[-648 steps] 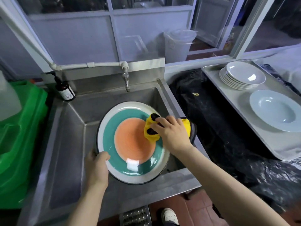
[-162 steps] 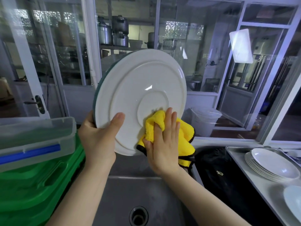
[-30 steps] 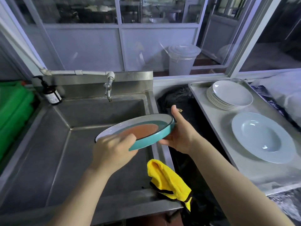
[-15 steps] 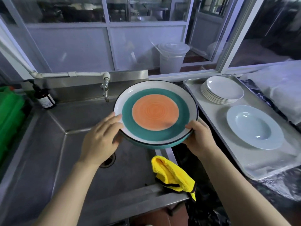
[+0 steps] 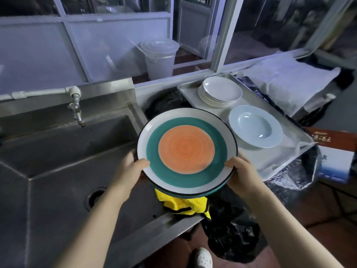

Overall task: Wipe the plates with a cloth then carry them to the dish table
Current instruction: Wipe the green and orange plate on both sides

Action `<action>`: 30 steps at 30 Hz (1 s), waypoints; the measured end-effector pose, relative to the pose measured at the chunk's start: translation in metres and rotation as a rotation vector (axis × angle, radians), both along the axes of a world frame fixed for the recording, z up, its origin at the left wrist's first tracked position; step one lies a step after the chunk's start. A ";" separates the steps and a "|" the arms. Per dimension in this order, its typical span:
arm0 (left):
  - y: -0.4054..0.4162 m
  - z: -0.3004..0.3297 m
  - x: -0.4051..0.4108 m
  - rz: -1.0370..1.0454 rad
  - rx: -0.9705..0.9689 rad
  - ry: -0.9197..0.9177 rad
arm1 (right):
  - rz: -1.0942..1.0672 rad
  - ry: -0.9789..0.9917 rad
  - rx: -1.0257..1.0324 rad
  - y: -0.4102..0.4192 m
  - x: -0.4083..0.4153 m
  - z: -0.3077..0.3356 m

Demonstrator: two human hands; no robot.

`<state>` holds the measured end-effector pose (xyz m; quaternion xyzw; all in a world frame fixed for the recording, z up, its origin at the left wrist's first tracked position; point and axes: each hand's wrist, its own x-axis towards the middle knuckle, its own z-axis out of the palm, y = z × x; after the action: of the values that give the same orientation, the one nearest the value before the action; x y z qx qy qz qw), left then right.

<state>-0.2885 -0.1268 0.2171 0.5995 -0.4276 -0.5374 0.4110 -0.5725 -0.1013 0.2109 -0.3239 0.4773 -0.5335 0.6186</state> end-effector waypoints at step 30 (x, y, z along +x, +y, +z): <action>-0.178 -0.069 -0.348 -0.417 0.245 -0.634 | -0.249 0.917 0.100 -0.177 -0.343 -0.091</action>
<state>-0.6365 -0.3053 0.1482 0.6808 -0.5784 -0.4445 0.0660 -0.9153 -0.2780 0.1197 -0.4360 0.7613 -0.3819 0.2907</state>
